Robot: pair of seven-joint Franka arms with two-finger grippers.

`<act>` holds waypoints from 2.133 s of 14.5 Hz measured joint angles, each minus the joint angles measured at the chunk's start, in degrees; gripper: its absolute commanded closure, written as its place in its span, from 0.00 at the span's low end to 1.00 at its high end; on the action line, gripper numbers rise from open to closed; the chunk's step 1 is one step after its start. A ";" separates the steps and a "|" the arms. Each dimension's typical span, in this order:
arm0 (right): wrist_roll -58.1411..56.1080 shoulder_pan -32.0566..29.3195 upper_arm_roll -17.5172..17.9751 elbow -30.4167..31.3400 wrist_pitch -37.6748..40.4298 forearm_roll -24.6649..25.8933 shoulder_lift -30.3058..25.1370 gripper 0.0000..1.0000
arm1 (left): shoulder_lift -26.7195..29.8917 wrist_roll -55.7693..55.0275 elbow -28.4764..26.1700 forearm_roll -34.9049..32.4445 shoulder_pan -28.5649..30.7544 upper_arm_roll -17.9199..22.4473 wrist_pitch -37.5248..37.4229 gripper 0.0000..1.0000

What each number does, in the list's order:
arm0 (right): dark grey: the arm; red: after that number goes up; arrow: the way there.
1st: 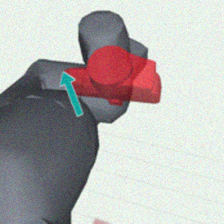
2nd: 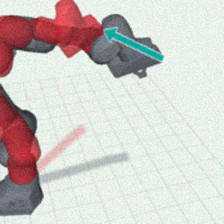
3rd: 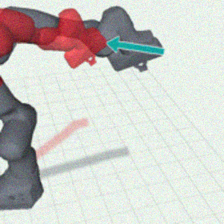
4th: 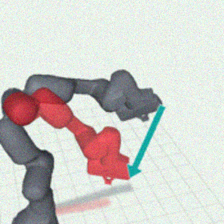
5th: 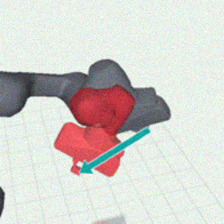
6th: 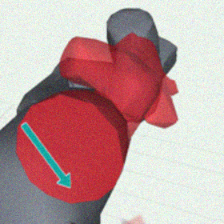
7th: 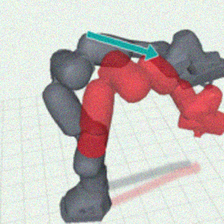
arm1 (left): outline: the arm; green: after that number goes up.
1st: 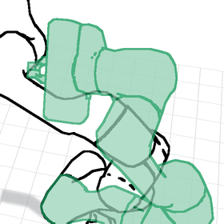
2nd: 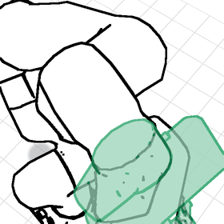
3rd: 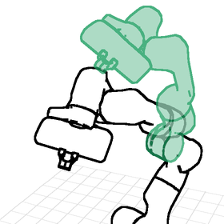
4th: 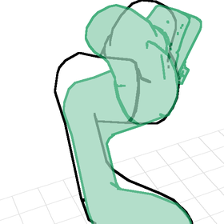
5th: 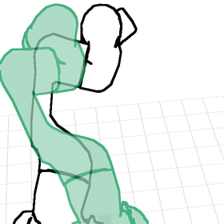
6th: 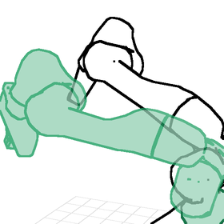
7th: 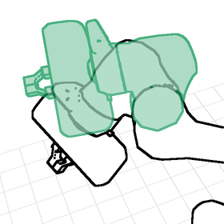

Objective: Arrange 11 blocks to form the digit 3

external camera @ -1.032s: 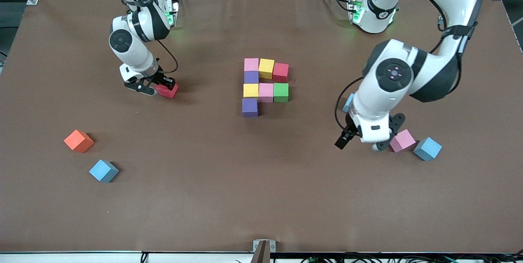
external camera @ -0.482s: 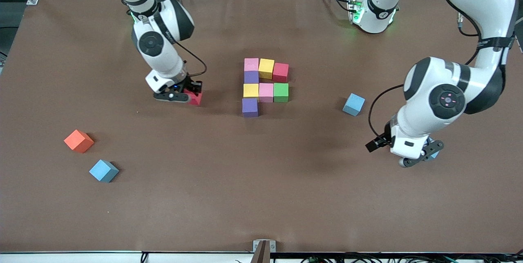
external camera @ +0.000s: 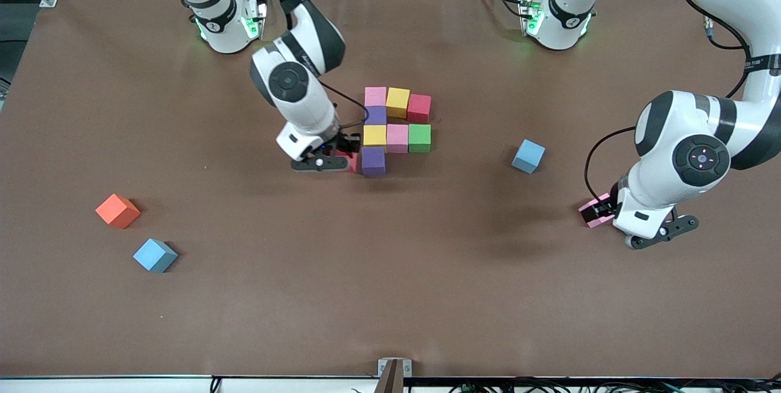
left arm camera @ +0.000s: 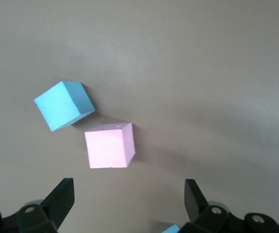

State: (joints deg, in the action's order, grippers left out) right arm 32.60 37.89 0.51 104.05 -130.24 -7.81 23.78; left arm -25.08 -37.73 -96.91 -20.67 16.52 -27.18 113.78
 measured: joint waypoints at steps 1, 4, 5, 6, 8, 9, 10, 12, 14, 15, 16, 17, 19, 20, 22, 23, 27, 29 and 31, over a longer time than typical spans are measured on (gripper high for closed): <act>-0.03 0.57 -0.01 -3.63 0.52 0.00 2.34 1.00 | -0.16 0.69 -0.02 -0.14 0.59 0.04 0.11 0.00; -0.83 1.87 -0.04 -12.12 1.13 0.53 8.72 1.00 | -0.97 5.18 -0.12 -0.60 3.78 0.17 1.83 0.00; -1.99 1.98 -0.06 -14.37 1.90 1.41 10.64 1.00 | -1.26 7.39 -0.15 -0.60 5.19 0.20 2.28 0.00; -2.93 1.98 -0.12 -16.15 3.02 2.30 12.33 1.00 | -1.55 8.82 -0.17 -0.60 6.47 0.21 2.54 0.00; -3.90 1.98 -0.26 -18.19 4.15 3.30 14.92 1.00 | -2.38 9.86 -0.22 -0.60 8.31 0.21 2.95 0.00; -4.00 1.98 -0.29 -18.73 4.20 3.51 15.73 1.00 | -2.98 9.77 -0.24 -0.60 8.59 0.21 3.07 0.00; -4.03 1.98 -0.30 -19.10 4.29 3.56 16.29 1.00 | -3.59 9.15 -0.25 -0.58 8.62 0.19 3.20 0.00; -4.03 1.99 -0.34 -19.98 4.66 3.57 17.10 1.00 | -4.54 6.60 -0.30 -0.58 8.71 0.18 3.31 0.00; -4.03 1.98 -0.44 -20.53 5.06 3.58 17.73 1.00 | -4.84 5.74 -0.71 -0.58 8.95 0.18 3.32 0.00; -4.03 1.99 -0.44 -20.61 5.08 3.58 17.99 1.00 | -4.86 5.48 -1.08 -0.58 9.08 0.18 3.31 0.00; -4.02 2.00 -0.44 -20.67 5.09 3.58 18.31 1.00 | -4.86 5.01 -1.48 -0.58 9.25 0.18 3.34 0.00; -3.98 2.00 -0.44 -20.74 5.09 3.58 18.69 1.00 | -4.85 4.62 -1.93 -0.58 9.54 0.17 3.62 0.00; -3.95 2.02 -0.44 -21.02 5.09 3.58 19.51 1.00 | -4.85 3.73 -3.19 -0.58 10.12 0.13 5.23 0.00; -3.93 2.05 -0.44 -21.18 5.09 3.58 19.85 1.00 | -4.86 3.45 -3.80 -0.58 10.29 0.03 6.14 0.00; -3.58 2.07 -0.44 -21.44 5.09 3.58 20.33 1.00 | -4.85 2.93 -4.65 -0.58 10.33 -0.08 7.63 0.00; -3.39 2.08 -0.44 -21.56 5.17 3.58 20.45 1.00 | -4.85 2.86 -5.14 -0.58 10.33 -0.13 8.54 0.00; -1.52 2.69 -0.44 -23.10 7.89 3.58 21.04 1.00 | -4.92 2.78 -7.14 -0.51 10.32 -0.25 11.25 0.00; -0.29 3.06 -0.44 -23.82 8.14 3.58 21.64 1.00 | -5.15 1.73 -7.42 -0.22 10.28 -0.39 12.93 0.00; 0.59 3.18 -0.44 -24.17 8.14 3.58 22.07 1.00 | -5.64 0.05 -7.61 0.22 10.31 -0.39 14.30 0.00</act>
State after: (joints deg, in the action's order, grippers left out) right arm 33.19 41.07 0.07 79.88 -122.10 -4.23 45.85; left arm -30.72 -37.68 -104.51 -20.44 26.83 -27.57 128.08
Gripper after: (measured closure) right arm 0.471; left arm 0.000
